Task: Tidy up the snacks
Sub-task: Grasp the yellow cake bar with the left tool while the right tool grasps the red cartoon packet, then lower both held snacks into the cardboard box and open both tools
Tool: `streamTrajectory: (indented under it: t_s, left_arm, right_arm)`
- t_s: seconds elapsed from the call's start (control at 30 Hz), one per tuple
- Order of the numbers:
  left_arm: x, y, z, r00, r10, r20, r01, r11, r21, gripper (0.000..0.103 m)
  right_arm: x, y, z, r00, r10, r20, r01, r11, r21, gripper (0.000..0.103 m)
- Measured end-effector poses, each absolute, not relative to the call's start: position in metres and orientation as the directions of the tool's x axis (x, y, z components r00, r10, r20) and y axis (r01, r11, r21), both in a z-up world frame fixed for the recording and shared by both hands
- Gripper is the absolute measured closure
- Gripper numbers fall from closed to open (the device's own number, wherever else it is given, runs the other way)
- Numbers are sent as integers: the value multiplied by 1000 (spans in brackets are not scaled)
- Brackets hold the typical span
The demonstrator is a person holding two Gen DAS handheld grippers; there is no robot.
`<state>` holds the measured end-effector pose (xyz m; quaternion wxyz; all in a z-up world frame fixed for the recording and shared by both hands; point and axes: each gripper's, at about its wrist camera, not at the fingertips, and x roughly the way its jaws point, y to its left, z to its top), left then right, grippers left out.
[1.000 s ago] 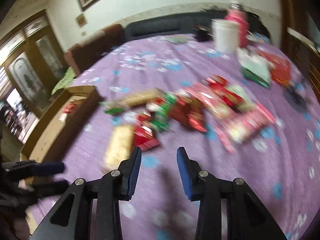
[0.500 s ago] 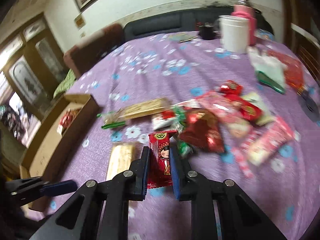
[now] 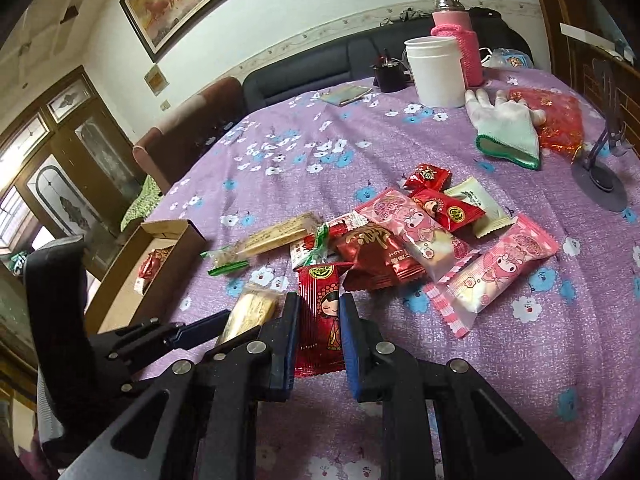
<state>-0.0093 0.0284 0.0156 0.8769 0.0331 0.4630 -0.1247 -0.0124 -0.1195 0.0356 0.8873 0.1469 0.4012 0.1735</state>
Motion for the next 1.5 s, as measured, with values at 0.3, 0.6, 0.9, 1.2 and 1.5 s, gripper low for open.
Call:
streamTrajectory:
  t_s: [0.3, 0.6, 0.9, 1.2, 1.5]
  left_arm:
    - [-55, 80, 55, 570, -386, -725, 244, 922, -299, 71]
    - [-96, 175, 75, 639, -377, -671, 135, 913, -385, 70]
    - [-83, 269, 92, 666, -258, -700, 35, 948, -316, 70]
    - [-2, 310, 79, 634, -223, -741, -33, 949, -314, 70]
    - [34, 336, 33, 574, -235, -785, -128, 921, -369, 70]
  right_arm:
    - [-15, -116, 33, 616, 463, -638, -212, 877, 432, 82]
    - [-18, -107, 22, 611, 430, -664, -191, 895, 404, 82]
    - [-24, -61, 56, 580, 516, -630, -249, 849, 466, 82]
    - [19, 66, 77, 409, 637, -654, -394, 769, 503, 81]
    - [93, 162, 47, 297, 635, -713, -369, 765, 528, 81]
